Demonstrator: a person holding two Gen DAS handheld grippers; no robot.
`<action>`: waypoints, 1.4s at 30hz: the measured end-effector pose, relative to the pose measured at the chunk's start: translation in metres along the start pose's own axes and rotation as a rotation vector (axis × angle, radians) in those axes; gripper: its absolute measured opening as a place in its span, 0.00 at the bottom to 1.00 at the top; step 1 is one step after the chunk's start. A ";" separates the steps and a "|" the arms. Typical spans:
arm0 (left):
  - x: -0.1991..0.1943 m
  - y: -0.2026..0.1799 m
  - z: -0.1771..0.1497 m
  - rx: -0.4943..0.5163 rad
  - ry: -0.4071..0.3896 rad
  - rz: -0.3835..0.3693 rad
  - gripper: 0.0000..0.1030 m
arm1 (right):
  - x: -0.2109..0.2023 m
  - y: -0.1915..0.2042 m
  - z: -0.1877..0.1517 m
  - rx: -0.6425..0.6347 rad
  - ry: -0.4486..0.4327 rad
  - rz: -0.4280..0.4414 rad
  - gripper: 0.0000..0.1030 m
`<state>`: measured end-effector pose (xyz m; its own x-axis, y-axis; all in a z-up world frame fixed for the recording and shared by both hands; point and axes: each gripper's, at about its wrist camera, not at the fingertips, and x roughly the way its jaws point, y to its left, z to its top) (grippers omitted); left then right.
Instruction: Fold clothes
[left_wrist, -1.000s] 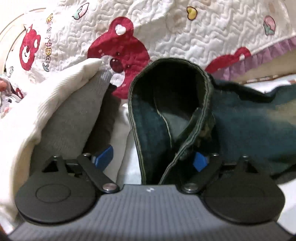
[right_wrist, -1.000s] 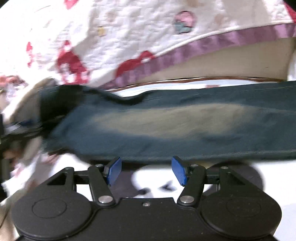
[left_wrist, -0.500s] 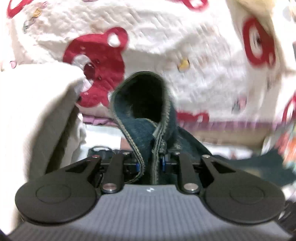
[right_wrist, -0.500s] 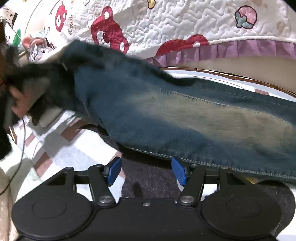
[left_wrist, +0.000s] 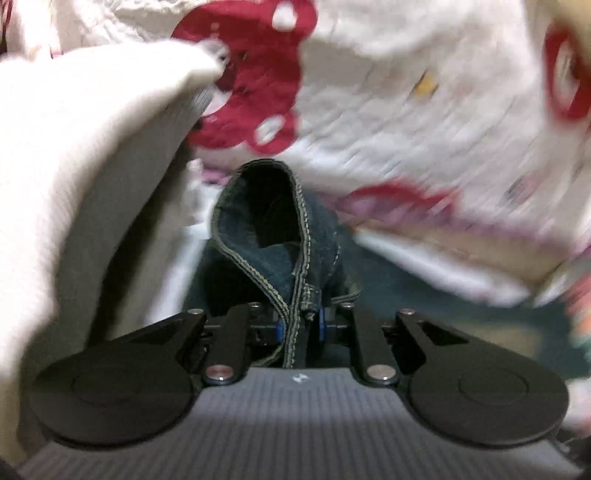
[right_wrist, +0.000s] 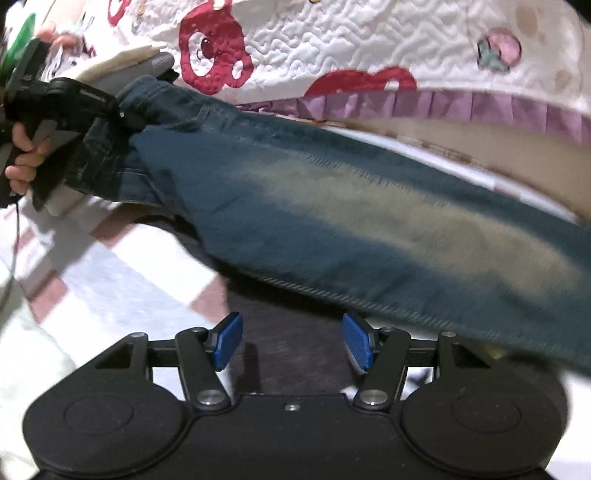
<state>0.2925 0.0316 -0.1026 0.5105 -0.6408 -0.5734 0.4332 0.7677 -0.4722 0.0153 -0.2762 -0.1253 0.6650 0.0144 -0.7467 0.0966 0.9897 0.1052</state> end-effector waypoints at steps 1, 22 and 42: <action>-0.005 0.002 0.006 -0.070 0.001 -0.063 0.14 | -0.002 0.003 -0.002 0.001 0.008 -0.002 0.63; -0.020 -0.128 -0.075 0.566 -0.083 0.083 0.31 | -0.024 -0.008 0.037 0.165 -0.084 0.157 0.63; -0.035 -0.087 -0.060 0.497 -0.134 -0.036 0.14 | 0.105 0.086 0.216 0.161 0.272 0.399 0.81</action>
<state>0.1922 -0.0125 -0.0817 0.5658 -0.6868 -0.4562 0.7362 0.6700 -0.0957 0.2534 -0.2205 -0.0526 0.4588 0.4448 -0.7692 0.0010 0.8654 0.5011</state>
